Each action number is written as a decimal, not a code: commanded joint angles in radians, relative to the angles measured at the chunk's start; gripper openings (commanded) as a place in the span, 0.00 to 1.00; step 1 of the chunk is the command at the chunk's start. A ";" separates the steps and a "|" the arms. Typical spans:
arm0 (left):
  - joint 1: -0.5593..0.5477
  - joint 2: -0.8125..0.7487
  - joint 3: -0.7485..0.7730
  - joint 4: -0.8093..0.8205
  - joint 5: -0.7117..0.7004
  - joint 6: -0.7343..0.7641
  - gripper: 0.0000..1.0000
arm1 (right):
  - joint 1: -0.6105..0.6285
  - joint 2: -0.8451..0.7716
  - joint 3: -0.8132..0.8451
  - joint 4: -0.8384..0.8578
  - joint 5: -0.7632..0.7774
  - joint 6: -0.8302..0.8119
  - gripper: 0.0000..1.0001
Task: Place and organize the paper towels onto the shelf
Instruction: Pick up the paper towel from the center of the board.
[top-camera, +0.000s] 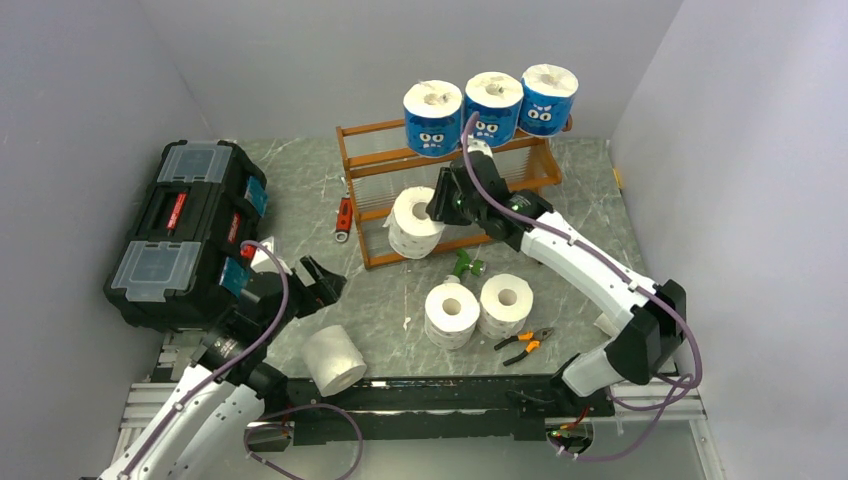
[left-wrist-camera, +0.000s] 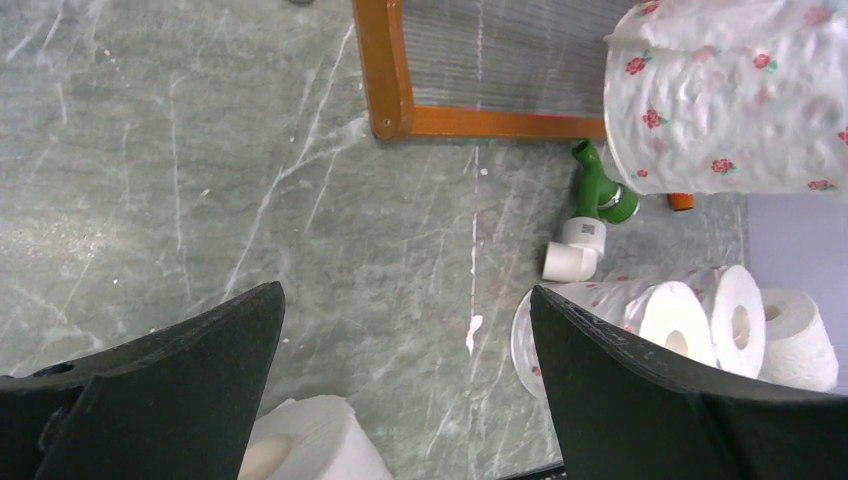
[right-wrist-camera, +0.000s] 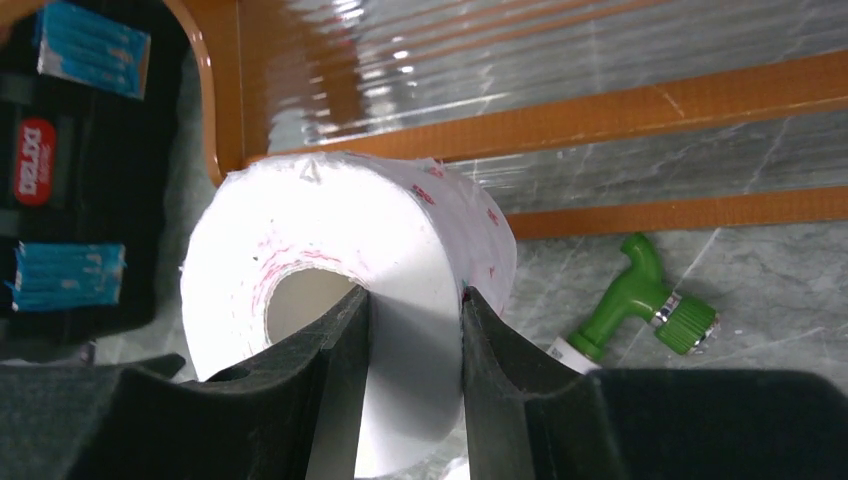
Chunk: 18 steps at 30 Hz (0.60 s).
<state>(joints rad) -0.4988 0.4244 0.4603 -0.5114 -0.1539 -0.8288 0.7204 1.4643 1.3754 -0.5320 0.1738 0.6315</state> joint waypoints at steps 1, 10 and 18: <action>-0.001 0.051 0.096 0.065 0.022 0.013 0.99 | -0.024 0.030 0.114 0.005 0.000 0.116 0.33; -0.001 0.120 0.129 0.103 0.035 -0.010 0.99 | -0.034 0.061 0.152 0.003 0.011 0.239 0.31; 0.000 0.138 0.130 0.100 0.055 -0.026 0.98 | -0.034 0.035 0.141 0.017 0.012 0.231 0.21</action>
<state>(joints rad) -0.4988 0.5594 0.5594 -0.4320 -0.1158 -0.8371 0.6926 1.5372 1.4834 -0.6163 0.1703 0.8333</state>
